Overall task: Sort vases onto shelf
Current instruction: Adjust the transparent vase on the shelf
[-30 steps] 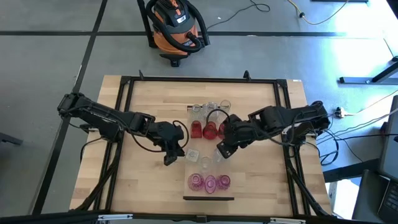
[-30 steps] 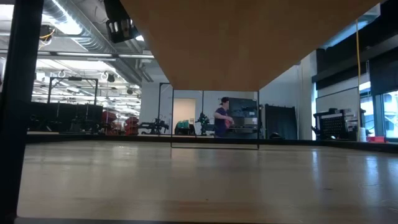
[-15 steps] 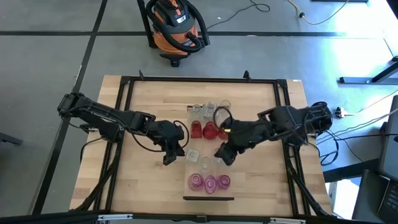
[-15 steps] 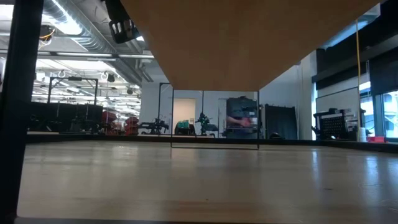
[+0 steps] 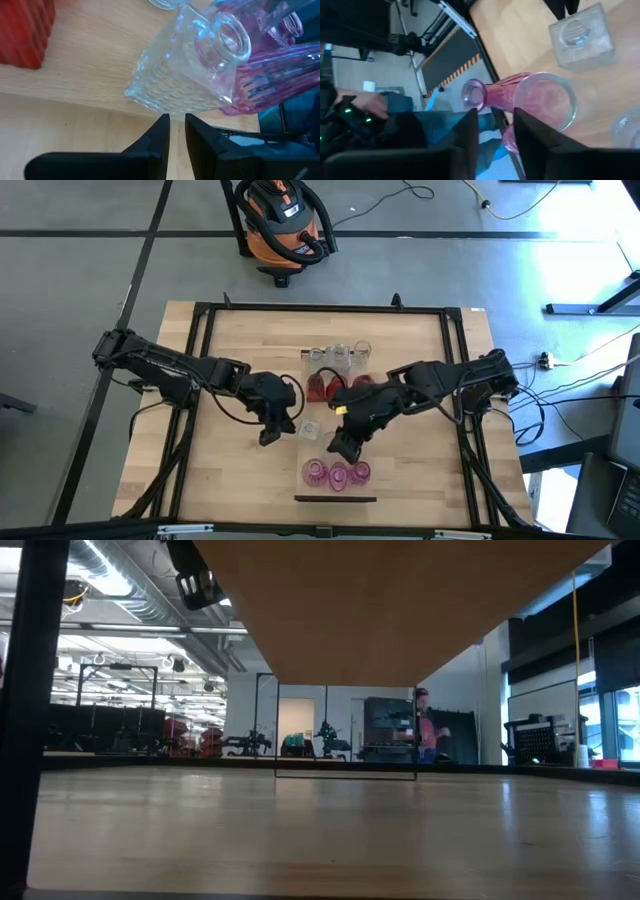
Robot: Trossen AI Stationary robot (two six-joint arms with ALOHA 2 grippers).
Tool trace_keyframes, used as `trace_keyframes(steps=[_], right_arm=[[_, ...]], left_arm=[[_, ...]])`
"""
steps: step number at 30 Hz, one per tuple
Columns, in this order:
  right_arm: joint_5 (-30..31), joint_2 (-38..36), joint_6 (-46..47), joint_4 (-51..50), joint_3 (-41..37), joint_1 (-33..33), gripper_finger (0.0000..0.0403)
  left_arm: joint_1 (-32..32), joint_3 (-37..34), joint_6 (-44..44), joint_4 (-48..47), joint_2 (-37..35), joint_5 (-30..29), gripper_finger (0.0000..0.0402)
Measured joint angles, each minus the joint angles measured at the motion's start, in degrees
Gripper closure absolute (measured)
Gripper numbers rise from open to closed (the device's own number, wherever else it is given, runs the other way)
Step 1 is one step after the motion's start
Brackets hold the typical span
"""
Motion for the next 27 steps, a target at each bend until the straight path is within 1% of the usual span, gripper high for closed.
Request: trace_keyframes(steps=[5, 7, 12, 15, 17, 22, 25, 27], right_arm=[[0.4, -0.2, -0.9, 0.4, 0.0, -0.1, 0.0378], [0.5, -0.2, -1.7, 1.3, 0.0, -0.1, 0.0396], [1.1, -0.2, -3.6, 1.2, 0.0, -0.4, 0.0390], [3.4, -0.2, -7.4, 1.3, 0.0, 0.0, 0.0401], [4.5, -0.2, -9.0, 0.9, 0.0, 0.3, 0.0399], [4.6, 0.5, -13.6, -2.3, 0.1, 0.8, 0.0401], [5.9, 1.4, -17.5, -2.2, 0.0, 1.5, 0.0402], [5.9, 1.6, -18.4, -2.8, 0.0, 1.8, 0.0402]], left_arm=[[0.0, 0.0, 1.5, -0.8, 0.0, 1.0, 0.0348], [0.0, 0.0, 2.2, -1.3, 0.0, 1.0, 0.0348], [0.0, 0.0, 2.9, -1.2, 0.0, 1.0, 0.0348], [0.0, 0.0, 3.5, -1.2, 0.0, 1.0, 0.0348], [0.0, 0.0, 4.0, -1.2, 0.0, 1.0, 0.0348], [0.0, 0.0, 4.4, -1.1, 0.0, 0.9, 0.0348], [0.0, 0.0, 4.5, -1.1, 0.0, 0.4, 0.0348], [0.0, 0.0, 4.5, -1.1, 0.0, 0.4, 0.0348]])
